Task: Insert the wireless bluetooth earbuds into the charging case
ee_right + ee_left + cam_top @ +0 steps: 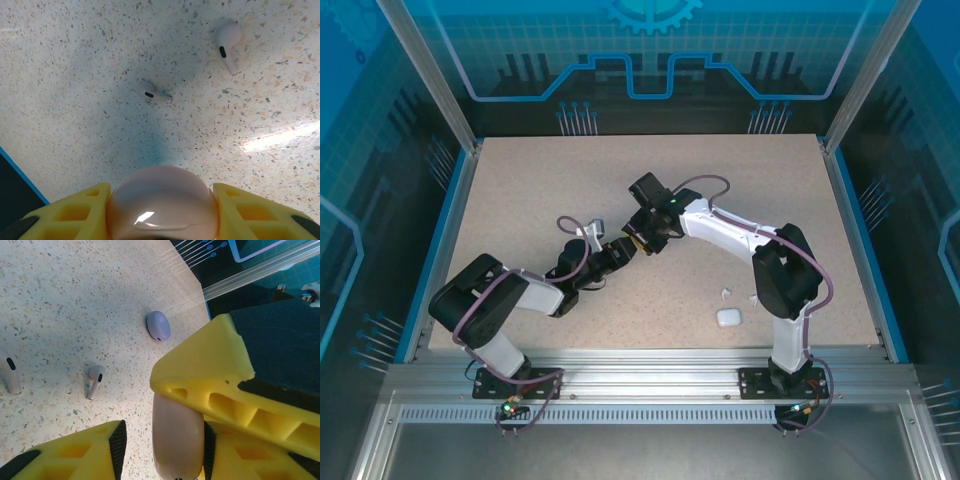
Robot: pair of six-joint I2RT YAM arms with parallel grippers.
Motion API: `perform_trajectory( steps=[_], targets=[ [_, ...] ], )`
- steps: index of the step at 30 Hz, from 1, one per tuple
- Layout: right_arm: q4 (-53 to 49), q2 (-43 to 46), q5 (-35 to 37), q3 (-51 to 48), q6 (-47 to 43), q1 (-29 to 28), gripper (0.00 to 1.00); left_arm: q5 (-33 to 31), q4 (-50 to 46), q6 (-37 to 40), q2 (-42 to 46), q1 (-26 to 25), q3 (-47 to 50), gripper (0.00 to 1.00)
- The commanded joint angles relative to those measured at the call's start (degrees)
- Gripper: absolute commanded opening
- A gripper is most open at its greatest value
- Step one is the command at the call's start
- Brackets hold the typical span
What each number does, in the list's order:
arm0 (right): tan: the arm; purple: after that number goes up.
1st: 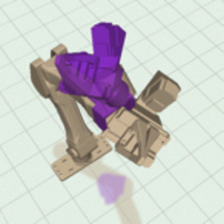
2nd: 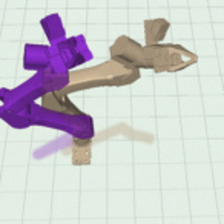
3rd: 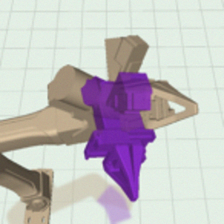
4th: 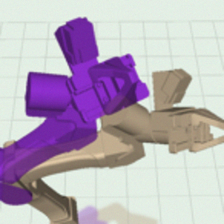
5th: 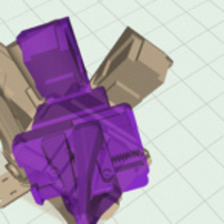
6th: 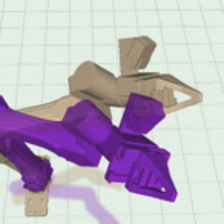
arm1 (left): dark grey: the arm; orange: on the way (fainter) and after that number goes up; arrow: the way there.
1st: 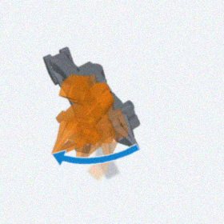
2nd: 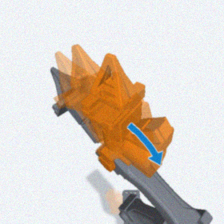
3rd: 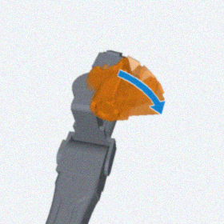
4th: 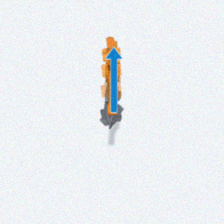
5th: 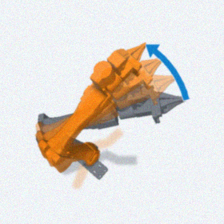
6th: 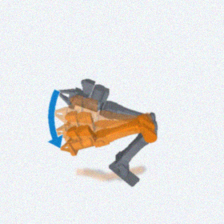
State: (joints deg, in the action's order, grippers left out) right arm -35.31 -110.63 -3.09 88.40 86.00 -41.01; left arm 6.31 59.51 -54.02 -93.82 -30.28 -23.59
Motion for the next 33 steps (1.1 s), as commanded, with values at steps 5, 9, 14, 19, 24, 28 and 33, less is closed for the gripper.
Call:
perform_trajectory(
  steps=[5, 9, 14, 19, 24, 28, 33],
  targets=[
    [0.0, -0.6, -0.7, 0.6, 0.9, -1.3, 0.38, -1.2, 0.7, 0.8, -1.5, -0.2, -1.5, 0.33],
    [0.1, -0.8, -1.0, 0.6, 0.9, -1.4, 0.38, -1.1, 0.6, 0.9, -1.7, -0.3, -1.6, 0.27],
    [0.2, -0.7, -1.0, 0.7, 0.9, -1.4, 0.38, -1.0, 0.3, 0.8, -1.7, -0.3, -1.6, 0.15],
    [1.2, -0.4, -1.0, 0.9, 0.9, -1.0, 0.47, -0.7, -1.0, 0.7, -0.7, -0.2, -1.8, 0.07],
    [4.0, 2.1, -1.1, 2.6, -2.9, 2.6, 0.74, 0.9, -4.5, 1.7, 2.2, -0.2, -2.8, 0.02],
    [4.5, 5.6, -1.8, 4.0, -9.7, 7.5, 0.75, 4.8, -10.0, 4.8, 6.0, -0.1, -5.1, 0.01],
    [7.0, 13.1, -4.2, -1.8, -22.6, 13.7, 0.76, 13.5, -21.9, 12.6, 11.3, 0.8, -12.4, 0.00]
  ],
)
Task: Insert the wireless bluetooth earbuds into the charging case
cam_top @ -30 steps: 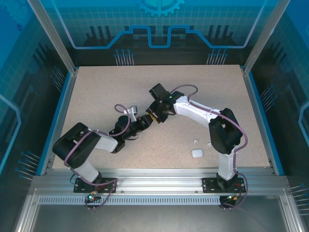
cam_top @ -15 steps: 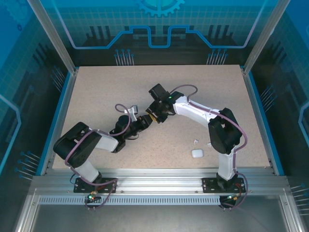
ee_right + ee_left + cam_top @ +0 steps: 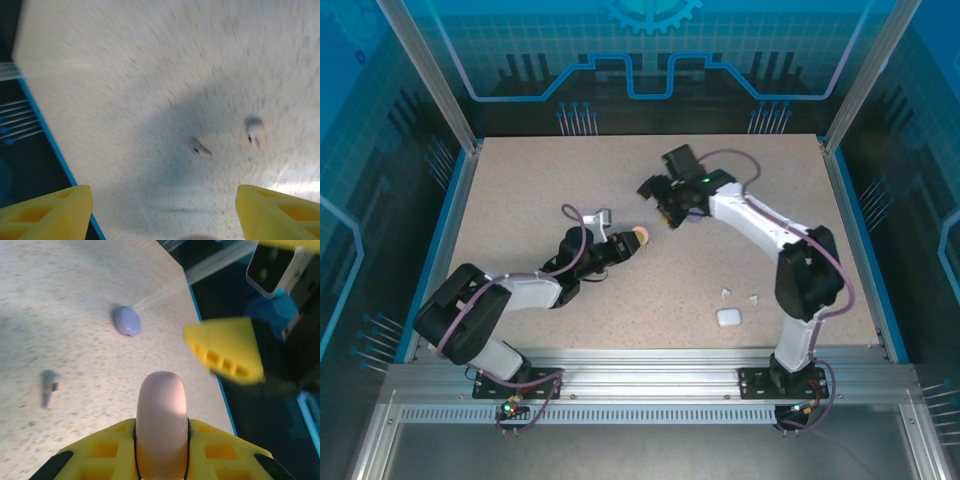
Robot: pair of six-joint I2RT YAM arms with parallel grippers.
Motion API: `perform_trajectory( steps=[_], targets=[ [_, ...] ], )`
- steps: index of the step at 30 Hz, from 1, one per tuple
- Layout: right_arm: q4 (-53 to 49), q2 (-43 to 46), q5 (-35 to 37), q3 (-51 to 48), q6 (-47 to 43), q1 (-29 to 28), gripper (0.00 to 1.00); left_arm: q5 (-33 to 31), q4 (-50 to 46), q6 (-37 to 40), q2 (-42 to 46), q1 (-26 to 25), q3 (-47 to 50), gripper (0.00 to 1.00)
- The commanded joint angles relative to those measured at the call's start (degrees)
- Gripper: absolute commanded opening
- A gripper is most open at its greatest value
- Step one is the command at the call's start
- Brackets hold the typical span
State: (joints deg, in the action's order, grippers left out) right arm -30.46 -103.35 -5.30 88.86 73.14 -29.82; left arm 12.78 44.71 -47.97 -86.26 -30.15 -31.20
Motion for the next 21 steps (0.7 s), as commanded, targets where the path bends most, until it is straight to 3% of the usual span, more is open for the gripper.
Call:
perform_trajectory(
  steps=[1, 4, 10, 15, 21],
  targets=[
    [3.6, 7.9, -2.8, -4.4, -13.3, 3.8, 0.76, 8.7, -9.7, 8.2, 4.7, 1.1, -6.4, 0.00],
    [9.2, 14.4, -6.5, -12.1, -23.2, 7.7, 0.76, 14.7, -14.3, 10.9, 6.0, 2.9, -10.6, 0.00],
    [19.3, 23.5, -22.6, -23.0, -37.2, 12.3, 0.77, 26.0, -19.5, 12.1, 5.3, 6.7, -18.9, 0.00],
    [25.5, 24.6, -30.0, -26.6, -38.2, 11.3, 0.76, 29.9, -25.5, 14.7, 4.2, 6.9, -25.1, 0.00],
    [27.1, 24.6, -30.5, -27.2, -38.3, 9.4, 0.75, 29.5, -26.9, 15.4, 3.6, 7.0, -27.3, 0.00]
  ],
)
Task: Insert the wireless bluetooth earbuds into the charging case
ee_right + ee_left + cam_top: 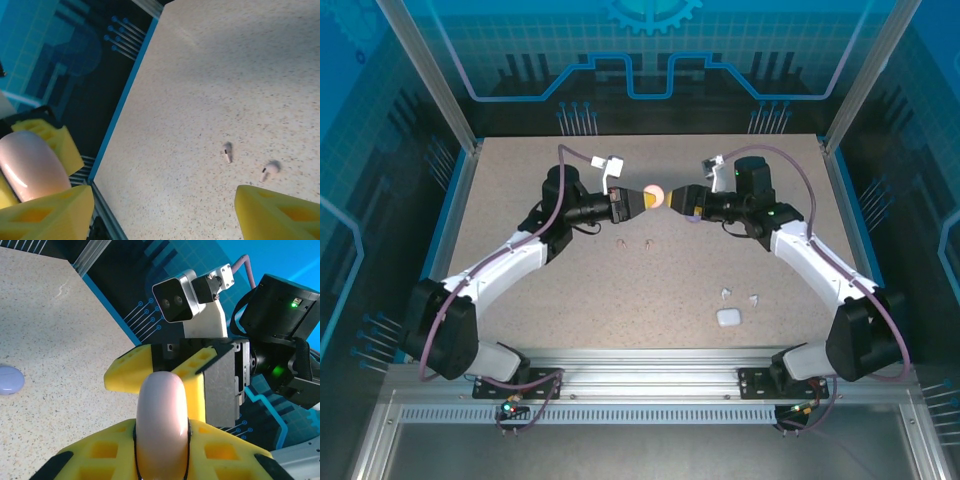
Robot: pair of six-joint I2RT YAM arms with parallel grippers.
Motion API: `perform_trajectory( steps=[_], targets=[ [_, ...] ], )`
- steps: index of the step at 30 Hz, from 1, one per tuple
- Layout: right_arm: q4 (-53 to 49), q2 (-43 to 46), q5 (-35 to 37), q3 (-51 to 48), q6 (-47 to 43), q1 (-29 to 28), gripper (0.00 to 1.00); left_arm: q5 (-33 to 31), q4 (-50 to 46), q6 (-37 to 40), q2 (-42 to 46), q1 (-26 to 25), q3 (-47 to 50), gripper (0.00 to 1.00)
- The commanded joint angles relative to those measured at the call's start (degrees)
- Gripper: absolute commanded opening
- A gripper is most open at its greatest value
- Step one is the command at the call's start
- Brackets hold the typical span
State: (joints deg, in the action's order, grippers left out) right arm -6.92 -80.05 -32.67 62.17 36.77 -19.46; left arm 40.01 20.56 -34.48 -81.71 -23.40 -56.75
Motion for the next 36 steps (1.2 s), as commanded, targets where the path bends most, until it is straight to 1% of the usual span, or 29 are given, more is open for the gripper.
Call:
perform_trajectory(
  steps=[1, 7, 10, 14, 19, 23, 27, 33, 36],
  targets=[
    [3.4, 1.7, -2.8, -0.5, -1.9, -0.9, 0.75, 2.3, -2.9, 2.0, -1.1, 0.2, -1.9, 0.00],
    [0.3, 5.4, 0.4, -0.6, -2.1, 0.3, 0.75, 2.3, -3.1, 2.4, -1.4, 0.3, -1.5, 0.00],
    [1.1, 6.2, -1.0, -0.4, -1.3, 0.4, 0.75, 2.7, -2.9, 2.4, -1.5, 0.2, -1.3, 0.00],
    [1.1, 4.8, -2.8, 1.7, -1.4, -1.0, 0.75, 3.0, -2.4, 2.1, -1.7, 0.2, -1.2, 0.00],
    [-0.2, 2.3, -1.5, 4.0, -2.0, -2.9, 0.75, 3.2, -1.6, 1.6, -1.8, 0.2, -1.1, 0.00],
    [-0.8, 0.2, 0.4, 4.3, -2.0, -3.2, 0.74, 3.5, -1.2, 1.4, -1.5, 0.2, -1.1, 0.00],
    [-0.9, -2.0, 2.5, 2.9, -1.4, -2.1, 0.72, 3.6, -1.0, 1.3, -1.2, 0.2, -1.1, 0.00],
    [2.2, -3.7, 3.1, -1.2, 2.1, 1.6, 0.69, 3.5, -0.4, 1.0, -0.3, 0.3, -1.2, 0.00],
    [2.6, -3.7, 1.6, -2.2, 3.1, 3.1, 0.68, 3.5, -0.5, 1.1, -0.2, 0.2, -1.3, 0.00]
  ],
)
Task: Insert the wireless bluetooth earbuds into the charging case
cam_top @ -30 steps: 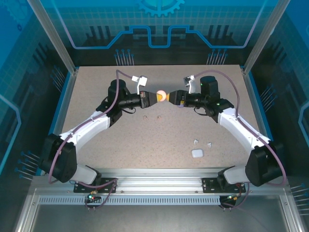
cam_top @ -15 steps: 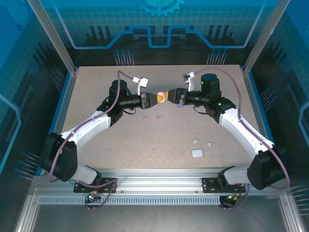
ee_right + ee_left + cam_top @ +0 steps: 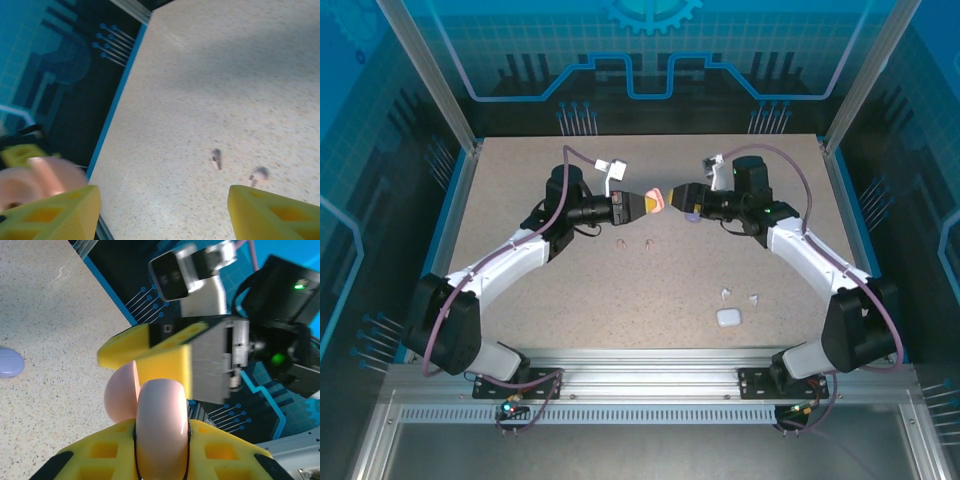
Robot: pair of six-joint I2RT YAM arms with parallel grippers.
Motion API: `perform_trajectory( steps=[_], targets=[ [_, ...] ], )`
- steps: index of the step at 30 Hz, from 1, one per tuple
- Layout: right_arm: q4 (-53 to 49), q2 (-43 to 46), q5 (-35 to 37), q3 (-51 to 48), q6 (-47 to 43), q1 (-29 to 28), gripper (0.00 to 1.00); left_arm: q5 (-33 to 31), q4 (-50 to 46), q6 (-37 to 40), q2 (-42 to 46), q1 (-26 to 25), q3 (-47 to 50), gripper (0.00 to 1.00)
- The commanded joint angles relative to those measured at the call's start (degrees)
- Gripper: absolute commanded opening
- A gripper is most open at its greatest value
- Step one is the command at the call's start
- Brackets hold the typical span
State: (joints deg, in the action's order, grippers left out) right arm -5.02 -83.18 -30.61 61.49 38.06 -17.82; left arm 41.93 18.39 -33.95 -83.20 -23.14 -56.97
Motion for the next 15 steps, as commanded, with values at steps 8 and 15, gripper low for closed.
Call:
perform_trajectory(
  steps=[8, 15],
  targets=[
    [1.2, 6.1, -6.7, -2.0, 0.8, 1.6, 0.67, 1.7, 2.4, 0.4, 1.3, -0.1, -0.3, 0.00],
    [-0.4, 6.7, -8.5, 1.0, -1.1, -1.2, 0.60, 2.2, 3.0, 0.1, 1.6, -0.1, -0.1, 0.00]
  ],
)
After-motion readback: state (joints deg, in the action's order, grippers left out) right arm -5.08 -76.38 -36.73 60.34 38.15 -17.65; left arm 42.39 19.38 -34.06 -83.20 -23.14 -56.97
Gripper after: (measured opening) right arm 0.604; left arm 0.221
